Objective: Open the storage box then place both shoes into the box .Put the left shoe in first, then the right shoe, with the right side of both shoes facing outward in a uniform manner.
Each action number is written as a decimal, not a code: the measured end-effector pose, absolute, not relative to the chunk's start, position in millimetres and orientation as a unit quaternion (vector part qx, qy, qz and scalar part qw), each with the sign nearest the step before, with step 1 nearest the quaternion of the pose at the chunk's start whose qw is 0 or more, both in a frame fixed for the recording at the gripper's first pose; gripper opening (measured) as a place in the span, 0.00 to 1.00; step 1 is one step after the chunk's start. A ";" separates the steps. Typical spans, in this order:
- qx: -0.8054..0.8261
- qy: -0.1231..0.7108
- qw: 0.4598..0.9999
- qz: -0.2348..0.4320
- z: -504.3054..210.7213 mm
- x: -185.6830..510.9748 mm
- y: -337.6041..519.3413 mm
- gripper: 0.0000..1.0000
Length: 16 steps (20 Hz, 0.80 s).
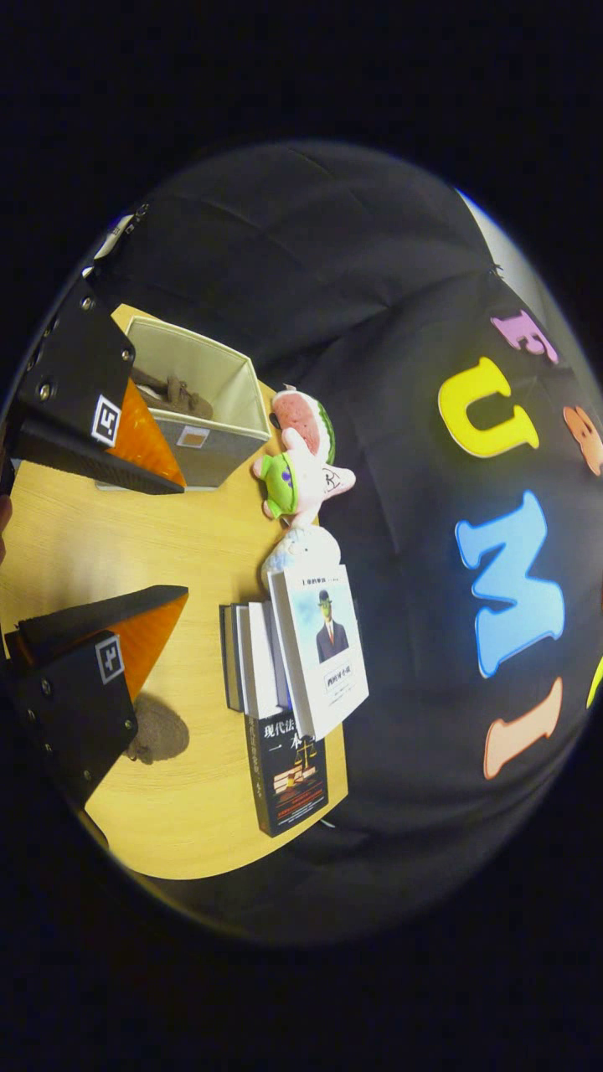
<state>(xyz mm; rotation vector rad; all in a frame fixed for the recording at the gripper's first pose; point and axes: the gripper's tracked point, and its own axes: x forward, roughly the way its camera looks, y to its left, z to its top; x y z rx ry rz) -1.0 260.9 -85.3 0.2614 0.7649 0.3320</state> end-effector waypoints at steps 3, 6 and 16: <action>0.135 0.373 0.908 0.135 -92.2 0.2 226.0 0.67; 0.140 0.380 0.908 0.106 -101.9 0.6 192.0 0.67; 0.137 0.432 0.890 0.053 -158.4 -28.4 107.3 0.67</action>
